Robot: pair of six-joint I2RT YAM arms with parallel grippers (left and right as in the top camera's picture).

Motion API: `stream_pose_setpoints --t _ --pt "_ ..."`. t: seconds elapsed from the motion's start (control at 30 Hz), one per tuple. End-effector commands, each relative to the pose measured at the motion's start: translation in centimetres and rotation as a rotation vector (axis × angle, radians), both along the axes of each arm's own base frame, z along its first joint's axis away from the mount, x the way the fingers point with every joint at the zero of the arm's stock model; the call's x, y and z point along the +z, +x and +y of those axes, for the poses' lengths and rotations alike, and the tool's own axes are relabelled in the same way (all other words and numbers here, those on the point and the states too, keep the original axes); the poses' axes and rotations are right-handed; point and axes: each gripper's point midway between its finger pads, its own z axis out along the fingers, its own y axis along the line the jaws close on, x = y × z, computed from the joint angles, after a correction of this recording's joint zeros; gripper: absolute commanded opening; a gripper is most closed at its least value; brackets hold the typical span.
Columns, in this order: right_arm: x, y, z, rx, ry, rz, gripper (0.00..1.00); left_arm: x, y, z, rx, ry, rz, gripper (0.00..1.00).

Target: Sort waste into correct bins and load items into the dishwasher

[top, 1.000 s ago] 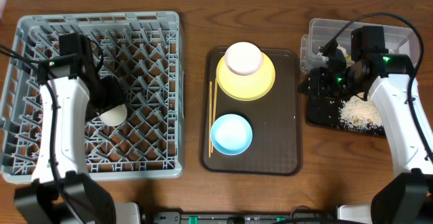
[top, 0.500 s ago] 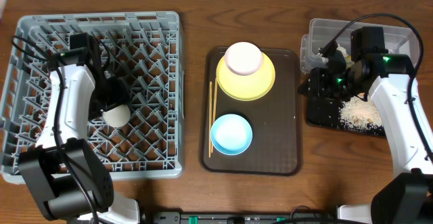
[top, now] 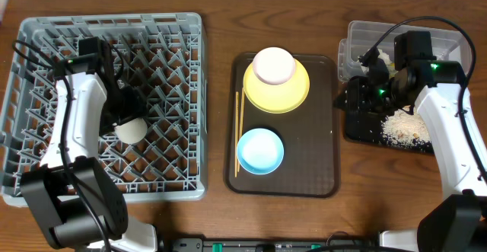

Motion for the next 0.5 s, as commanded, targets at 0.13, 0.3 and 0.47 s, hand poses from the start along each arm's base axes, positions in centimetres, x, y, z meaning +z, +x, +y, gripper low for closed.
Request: stream_pose_setpoints --t 0.13,0.3,0.47 --pt "0.1 0.1 -0.3 0.002 -0.002 -0.006 0.51 2.6 -0.4 0.1 -0.005 0.033 -0.077 0.83" --pt "0.1 0.0 -0.3 0.003 -0.002 -0.001 0.51 3.6 -0.9 -0.1 -0.005 0.033 -0.094 0.9" --pt "0.0 -0.1 -0.4 0.014 -0.01 -0.006 0.52 6.4 -1.1 -0.5 -0.014 0.046 -0.194 0.9"
